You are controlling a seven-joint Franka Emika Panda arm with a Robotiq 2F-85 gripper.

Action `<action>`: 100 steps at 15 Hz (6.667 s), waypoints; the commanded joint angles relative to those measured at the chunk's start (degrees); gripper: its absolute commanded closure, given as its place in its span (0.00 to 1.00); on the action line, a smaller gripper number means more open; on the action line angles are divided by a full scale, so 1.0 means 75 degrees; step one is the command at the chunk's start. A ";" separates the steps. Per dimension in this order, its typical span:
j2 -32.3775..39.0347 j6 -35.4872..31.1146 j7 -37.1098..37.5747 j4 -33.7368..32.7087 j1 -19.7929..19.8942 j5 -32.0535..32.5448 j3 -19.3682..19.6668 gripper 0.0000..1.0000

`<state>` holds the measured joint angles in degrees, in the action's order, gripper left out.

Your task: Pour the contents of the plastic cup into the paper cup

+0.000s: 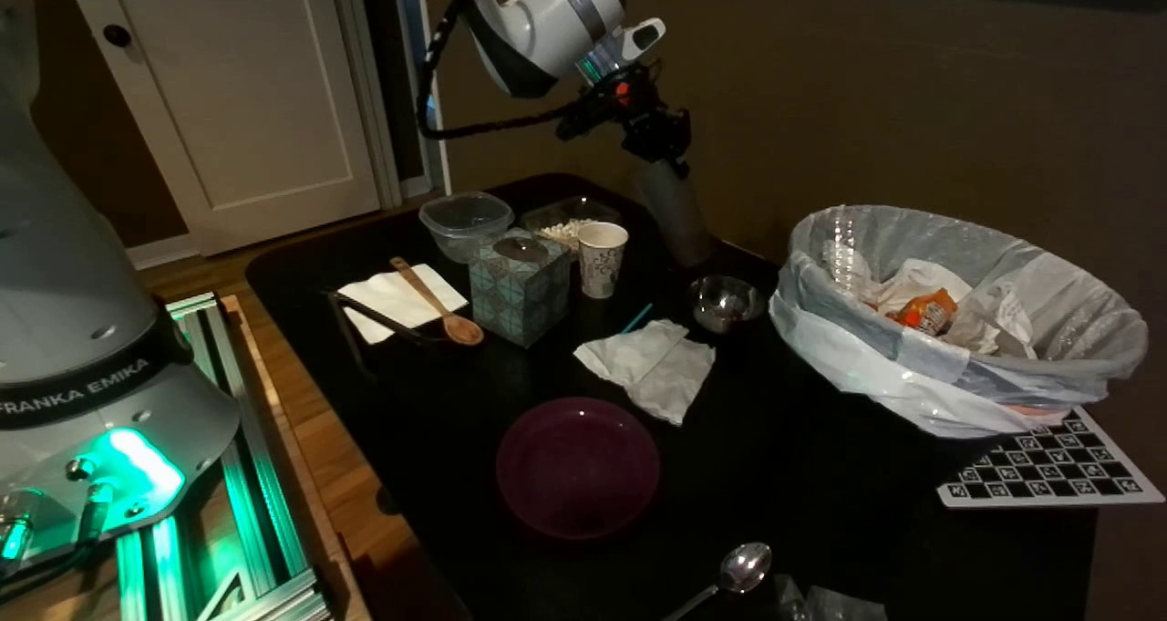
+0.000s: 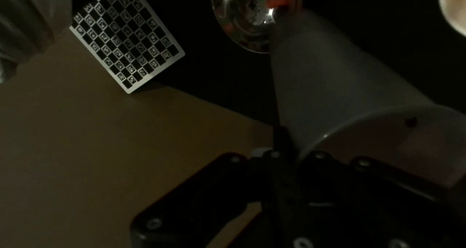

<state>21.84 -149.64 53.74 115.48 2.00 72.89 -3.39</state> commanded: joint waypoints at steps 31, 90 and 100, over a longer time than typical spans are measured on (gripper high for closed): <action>0.1706 -0.2370 0.0699 -0.0934 0.0988 -0.3423 -0.0335 0.98; -0.3301 0.0863 -0.7363 0.1892 0.0206 -0.9297 0.0226 0.00; -0.3372 0.0873 -0.7183 0.1981 0.0112 -0.9086 0.0310 0.00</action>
<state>-3.45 -143.20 -0.18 130.40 3.94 4.67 -2.14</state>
